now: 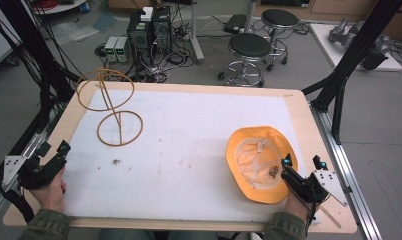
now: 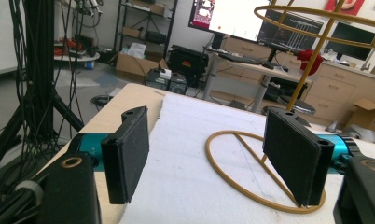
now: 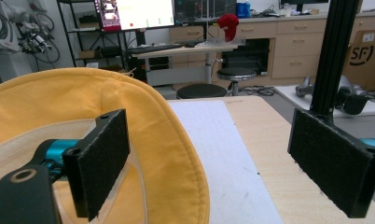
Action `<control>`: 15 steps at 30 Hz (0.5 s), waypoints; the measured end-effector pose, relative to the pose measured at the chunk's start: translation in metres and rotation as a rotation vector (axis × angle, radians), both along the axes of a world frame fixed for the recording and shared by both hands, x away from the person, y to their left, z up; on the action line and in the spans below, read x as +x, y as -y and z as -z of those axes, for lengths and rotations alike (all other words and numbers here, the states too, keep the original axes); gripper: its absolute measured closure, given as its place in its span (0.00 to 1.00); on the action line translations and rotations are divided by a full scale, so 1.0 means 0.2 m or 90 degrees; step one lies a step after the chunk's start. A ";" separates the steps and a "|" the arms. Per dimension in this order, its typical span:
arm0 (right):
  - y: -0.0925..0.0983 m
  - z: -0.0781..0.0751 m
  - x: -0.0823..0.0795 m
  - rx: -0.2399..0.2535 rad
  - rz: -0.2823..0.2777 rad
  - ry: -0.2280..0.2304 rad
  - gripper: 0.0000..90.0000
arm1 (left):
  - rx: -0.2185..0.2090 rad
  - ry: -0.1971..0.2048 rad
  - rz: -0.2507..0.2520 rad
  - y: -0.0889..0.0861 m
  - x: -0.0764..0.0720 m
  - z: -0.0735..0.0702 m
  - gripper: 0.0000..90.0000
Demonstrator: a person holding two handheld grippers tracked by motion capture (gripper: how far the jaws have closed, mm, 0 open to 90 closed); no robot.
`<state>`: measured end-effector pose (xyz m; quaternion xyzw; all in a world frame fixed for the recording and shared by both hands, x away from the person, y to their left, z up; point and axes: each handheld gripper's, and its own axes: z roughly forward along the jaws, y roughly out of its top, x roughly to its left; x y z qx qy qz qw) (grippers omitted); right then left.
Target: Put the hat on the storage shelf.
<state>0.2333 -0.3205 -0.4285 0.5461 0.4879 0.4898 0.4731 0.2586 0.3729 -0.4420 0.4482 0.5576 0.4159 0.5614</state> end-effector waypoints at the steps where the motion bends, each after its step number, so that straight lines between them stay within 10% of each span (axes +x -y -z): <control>1: 0.00 0.00 0.00 0.002 0.000 -0.001 0.13 | 0.002 0.000 0.001 0.00 0.00 0.00 0.35; 15: 0.00 0.00 0.00 0.006 0.003 0.004 0.13 | -0.004 -0.002 -0.002 -0.01 0.00 0.00 0.35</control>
